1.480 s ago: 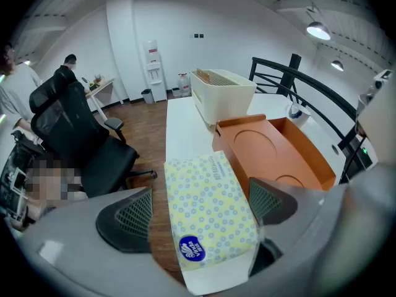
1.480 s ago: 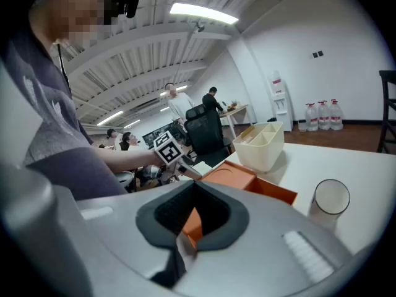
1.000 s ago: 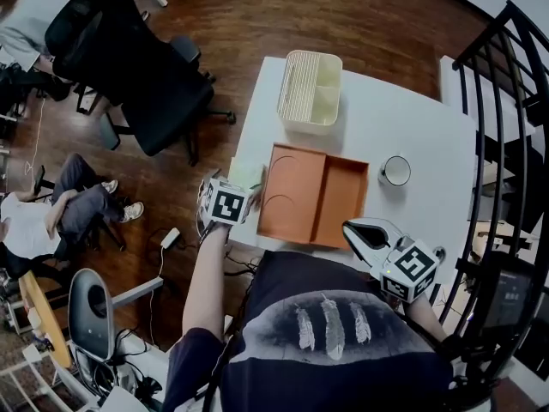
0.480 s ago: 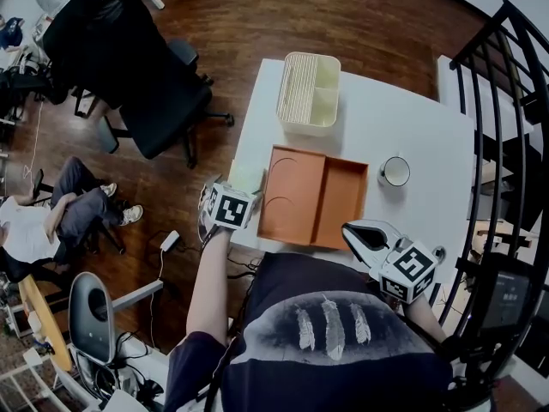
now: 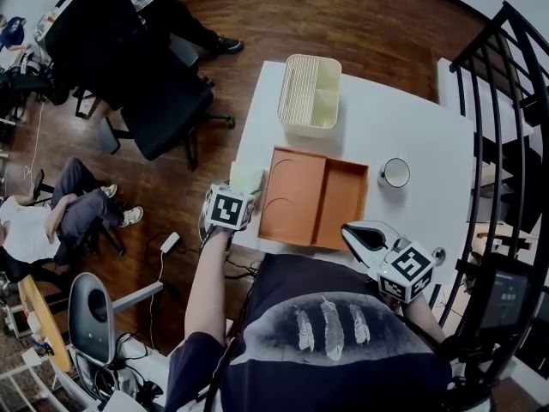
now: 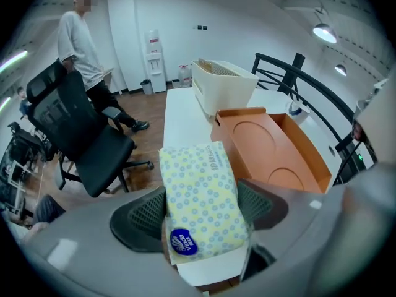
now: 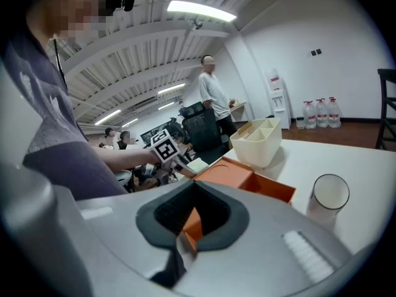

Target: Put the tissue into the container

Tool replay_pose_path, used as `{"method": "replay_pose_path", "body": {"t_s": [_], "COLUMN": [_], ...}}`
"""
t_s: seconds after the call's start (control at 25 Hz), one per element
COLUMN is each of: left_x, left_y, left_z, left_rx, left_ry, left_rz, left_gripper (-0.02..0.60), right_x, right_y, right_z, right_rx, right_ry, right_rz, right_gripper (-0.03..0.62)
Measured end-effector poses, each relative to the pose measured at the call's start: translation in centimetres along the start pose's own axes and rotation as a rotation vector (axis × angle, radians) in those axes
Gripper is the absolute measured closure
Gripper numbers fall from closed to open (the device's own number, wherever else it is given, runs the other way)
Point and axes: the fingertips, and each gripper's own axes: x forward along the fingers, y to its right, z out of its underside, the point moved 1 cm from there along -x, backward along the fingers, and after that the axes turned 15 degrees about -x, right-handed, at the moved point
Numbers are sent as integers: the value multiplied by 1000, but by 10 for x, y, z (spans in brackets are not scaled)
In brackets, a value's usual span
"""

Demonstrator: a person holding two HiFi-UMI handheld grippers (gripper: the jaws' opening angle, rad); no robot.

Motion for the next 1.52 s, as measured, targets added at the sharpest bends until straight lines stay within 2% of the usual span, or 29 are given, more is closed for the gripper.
{"method": "replay_pose_path", "body": {"t_s": [0.08, 0.16, 0.32, 0.4, 0.52, 0.56, 0.64, 0.68, 0.76, 0.92, 1.24, 1.36, 1.52], "left_x": [-3, -8, -42, -72, -120, -124, -114, -103, -77, -32, 7, 14, 9], "left_y": [-5, -2, -3, 11, 65, 89, 142, 167, 208, 246, 254, 263, 263], "left_z": [3, 3, -8, -22, -50, -55, -56, -52, -43, -29, -12, 1, 0], "left_rx": [-25, -72, -171, -190, -167, -158, -140, -127, -99, -85, -86, -57, -12], "left_ry": [0, 21, 133, 227, 319, 326, 281, 239, 156, 71, 62, 36, 71], "left_rz": [-2, 35, 95, 166, 314, 387, 530, 581, 624, 576, 377, 354, 345], "left_gripper": [225, 225, 224, 224, 222, 222, 221, 221, 221, 219, 207, 195, 194], "right_x": [-1, -2, -2, -4, -12, -16, -27, -34, -47, -71, -95, -98, -98], "right_y": [1, 2, 4, 8, 17, 21, 29, 32, 36, 41, 44, 47, 49], "right_z": [1, 2, 0, -2, 0, 1, 5, 7, 11, 23, 38, 40, 43], "right_rx": [6, 12, 12, 10, 13, 16, 26, 32, 46, 64, 90, 89, 74], "right_ry": [0, 1, 11, 17, 22, 24, 27, 28, 28, 24, 32, 27, 21], "right_rz": [5, 11, 19, 28, 63, 79, 111, 124, 141, 166, 156, 143, 129], "right_gripper": [591, 591, 589, 591, 591, 590, 590, 590, 591, 591, 591, 591, 590]}}
